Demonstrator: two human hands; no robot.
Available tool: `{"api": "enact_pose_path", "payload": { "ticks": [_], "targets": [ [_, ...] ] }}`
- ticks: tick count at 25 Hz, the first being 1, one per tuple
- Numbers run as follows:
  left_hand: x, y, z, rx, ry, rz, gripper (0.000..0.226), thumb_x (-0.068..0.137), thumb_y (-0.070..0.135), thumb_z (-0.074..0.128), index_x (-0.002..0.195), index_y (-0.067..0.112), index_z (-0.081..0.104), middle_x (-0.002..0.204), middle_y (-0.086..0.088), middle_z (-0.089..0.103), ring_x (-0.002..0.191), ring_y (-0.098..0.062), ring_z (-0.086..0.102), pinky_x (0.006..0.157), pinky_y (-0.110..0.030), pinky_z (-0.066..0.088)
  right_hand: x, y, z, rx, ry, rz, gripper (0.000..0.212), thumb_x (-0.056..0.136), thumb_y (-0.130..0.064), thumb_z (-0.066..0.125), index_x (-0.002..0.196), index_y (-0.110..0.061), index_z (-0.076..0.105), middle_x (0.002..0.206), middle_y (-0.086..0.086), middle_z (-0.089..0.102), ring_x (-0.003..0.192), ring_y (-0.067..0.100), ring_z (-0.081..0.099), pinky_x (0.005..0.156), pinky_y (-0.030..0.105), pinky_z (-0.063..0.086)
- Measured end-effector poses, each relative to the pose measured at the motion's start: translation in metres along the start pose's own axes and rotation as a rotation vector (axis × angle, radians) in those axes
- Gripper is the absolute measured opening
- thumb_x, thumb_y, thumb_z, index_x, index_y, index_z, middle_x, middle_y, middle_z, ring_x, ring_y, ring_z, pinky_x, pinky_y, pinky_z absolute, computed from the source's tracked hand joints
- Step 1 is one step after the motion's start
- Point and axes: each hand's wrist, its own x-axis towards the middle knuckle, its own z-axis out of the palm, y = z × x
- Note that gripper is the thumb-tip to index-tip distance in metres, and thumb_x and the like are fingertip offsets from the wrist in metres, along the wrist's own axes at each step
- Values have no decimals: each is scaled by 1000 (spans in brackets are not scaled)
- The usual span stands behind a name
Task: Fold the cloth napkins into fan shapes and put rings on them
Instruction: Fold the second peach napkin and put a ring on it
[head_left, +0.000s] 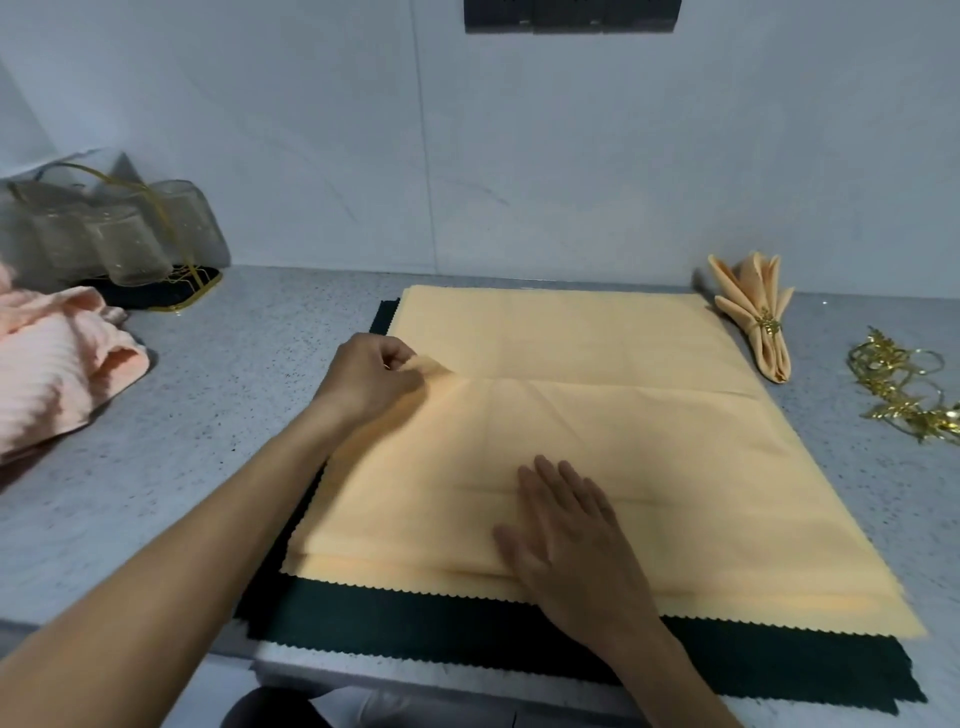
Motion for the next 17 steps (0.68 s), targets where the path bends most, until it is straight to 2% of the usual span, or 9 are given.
{"api": "enact_pose_path", "payload": {
  "ticks": [1, 2, 3, 5, 7, 10, 11, 14, 17],
  "targets": [
    [-20, 12, 9, -21, 24, 82, 4, 82, 16, 75, 78, 16, 74, 76, 1, 71, 68, -15, 63, 64, -27, 50, -2, -3, -8, 252, 71, 65, 57, 99, -53, 42, 151, -31, 30, 157, -10, 30, 144, 6, 27, 117, 25, 23],
    [-41, 23, 19, -23, 32, 180, 4, 83, 19, 75, 79, 18, 74, 77, 3, 72, 69, -13, 63, 66, -27, 50, -1, -6, -18, 528, 153, 152, 44, 97, -51, 51, 138, -35, 46, 143, -11, 51, 128, 3, 47, 103, 22, 38],
    [-63, 31, 33, 12, 46, 309, 4, 84, 18, 74, 80, 19, 74, 78, 6, 72, 72, -12, 62, 70, -29, 49, 1, -6, -27, 781, 225, 263, 31, 95, -50, 54, 123, -36, 56, 124, -9, 66, 111, 4, 59, 88, 22, 45],
    [-101, 38, 62, 201, 76, 578, 8, 83, 16, 66, 84, 22, 72, 83, 9, 69, 76, -11, 60, 74, -33, 46, 8, -2, -45, 984, 228, 415, 31, 95, -56, 50, 108, -30, 60, 94, 0, 74, 86, 18, 69, 69, 30, 47],
    [-124, 32, 84, 331, 77, 730, 14, 81, 16, 58, 86, 21, 70, 85, 7, 67, 75, -15, 57, 72, -32, 40, 11, -1, -56, 1004, 101, 472, 29, 94, -50, 56, 107, -24, 60, 88, 8, 70, 67, 26, 69, 56, 31, 46],
    [-139, 20, 95, 367, 22, 813, 8, 86, 16, 60, 86, 18, 68, 83, 4, 66, 71, -18, 55, 68, -30, 33, 10, 0, -54, 788, -34, 451, 17, 86, -17, 67, 103, -19, 65, 75, 7, 66, 53, 17, 62, 49, 27, 47],
    [-142, 14, 93, 374, -8, 810, 7, 88, 20, 62, 90, 19, 68, 86, 5, 67, 75, -18, 57, 69, -31, 35, 9, 1, -52, 724, -49, 431, 17, 84, -10, 65, 99, -18, 67, 71, 6, 66, 52, 14, 60, 49, 27, 47],
    [-152, -17, 58, 377, -42, 706, 25, 86, 38, 62, 105, 24, 70, 107, 11, 68, 96, -14, 60, 79, -33, 45, 10, 4, -45, 670, -14, 391, 17, 84, -3, 61, 86, -15, 72, 63, 3, 63, 54, 16, 57, 52, 29, 46],
    [-164, -61, 1, 369, -40, 578, 37, 89, 50, 58, 110, 24, 74, 117, 13, 67, 106, -9, 58, 89, -28, 46, 12, 5, -38, 651, 6, 383, 21, 87, -1, 56, 85, -14, 72, 58, 4, 59, 47, 16, 53, 49, 28, 44]
  ]
}}
